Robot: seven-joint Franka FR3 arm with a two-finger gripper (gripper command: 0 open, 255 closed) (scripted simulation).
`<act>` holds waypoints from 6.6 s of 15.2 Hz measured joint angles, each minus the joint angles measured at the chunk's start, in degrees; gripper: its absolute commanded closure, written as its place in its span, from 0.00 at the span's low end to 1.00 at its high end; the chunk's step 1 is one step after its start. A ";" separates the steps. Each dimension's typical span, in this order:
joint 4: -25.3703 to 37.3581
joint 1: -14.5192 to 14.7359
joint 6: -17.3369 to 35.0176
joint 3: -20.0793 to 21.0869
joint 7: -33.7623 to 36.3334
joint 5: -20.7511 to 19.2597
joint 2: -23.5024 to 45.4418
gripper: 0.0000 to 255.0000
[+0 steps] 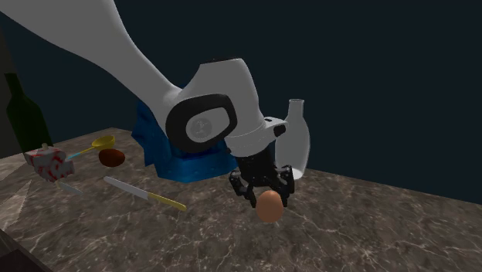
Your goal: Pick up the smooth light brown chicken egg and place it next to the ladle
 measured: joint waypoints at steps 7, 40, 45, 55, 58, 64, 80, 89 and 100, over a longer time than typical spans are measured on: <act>0.28 0.11 -1.37 -0.27 0.07 -0.34 -1.08 1.00; -1.00 5.91 -18.80 0.98 12.75 -10.35 -19.52 1.00; -5.55 8.85 -19.36 4.62 21.88 -14.27 -23.67 1.00; -10.26 14.43 -22.51 13.56 39.01 -18.53 -28.69 1.00; -10.51 15.94 -23.81 15.95 42.94 -18.87 -29.27 1.00; -8.71 19.48 -26.98 21.56 52.12 -19.65 -28.49 1.00; 7.65 29.89 -38.06 34.65 75.86 -24.55 -15.49 1.00; 25.00 38.15 -47.50 38.31 86.20 -29.62 -2.30 1.00; 62.30 54.81 -64.19 37.63 91.48 -36.41 22.16 1.00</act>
